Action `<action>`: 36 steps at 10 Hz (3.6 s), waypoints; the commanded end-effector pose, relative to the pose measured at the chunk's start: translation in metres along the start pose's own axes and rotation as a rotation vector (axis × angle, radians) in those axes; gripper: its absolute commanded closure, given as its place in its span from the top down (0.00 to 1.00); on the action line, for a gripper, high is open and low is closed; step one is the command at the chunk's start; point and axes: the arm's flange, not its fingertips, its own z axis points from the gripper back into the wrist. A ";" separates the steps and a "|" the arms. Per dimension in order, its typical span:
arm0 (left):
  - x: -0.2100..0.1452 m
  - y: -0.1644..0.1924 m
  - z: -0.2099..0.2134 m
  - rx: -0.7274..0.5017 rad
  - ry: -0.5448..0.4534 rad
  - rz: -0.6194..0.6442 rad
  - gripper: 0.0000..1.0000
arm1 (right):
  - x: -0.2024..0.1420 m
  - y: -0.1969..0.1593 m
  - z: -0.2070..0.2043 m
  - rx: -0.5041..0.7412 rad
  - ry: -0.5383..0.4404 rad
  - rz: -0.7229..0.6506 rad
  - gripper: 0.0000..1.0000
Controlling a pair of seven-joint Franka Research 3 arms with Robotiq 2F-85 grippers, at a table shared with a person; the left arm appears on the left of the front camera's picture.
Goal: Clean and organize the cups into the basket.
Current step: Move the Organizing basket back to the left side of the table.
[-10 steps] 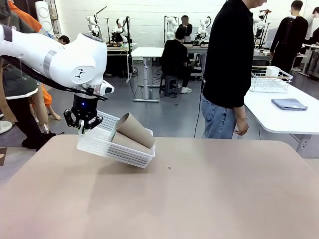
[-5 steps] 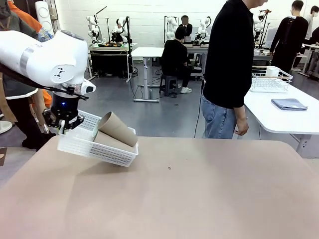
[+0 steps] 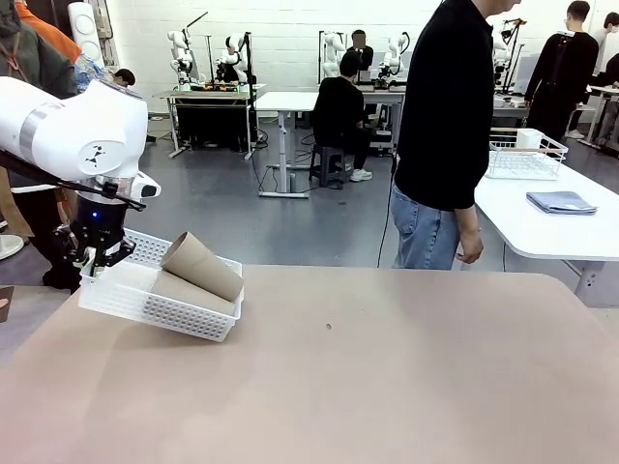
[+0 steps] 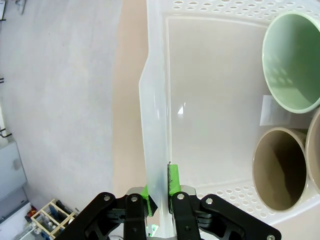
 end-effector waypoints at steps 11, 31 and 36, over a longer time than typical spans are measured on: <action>0.021 0.079 -0.030 0.025 -0.191 -0.104 0.06 | 0.001 0.000 -0.001 0.000 0.002 0.005 1.00; 0.048 0.099 -0.089 0.010 -0.074 0.012 1.00 | 0.001 0.000 -0.001 0.000 0.002 0.005 1.00; -0.007 0.113 0.042 -0.166 -0.278 0.039 1.00 | 0.001 0.000 -0.001 0.000 0.002 0.005 1.00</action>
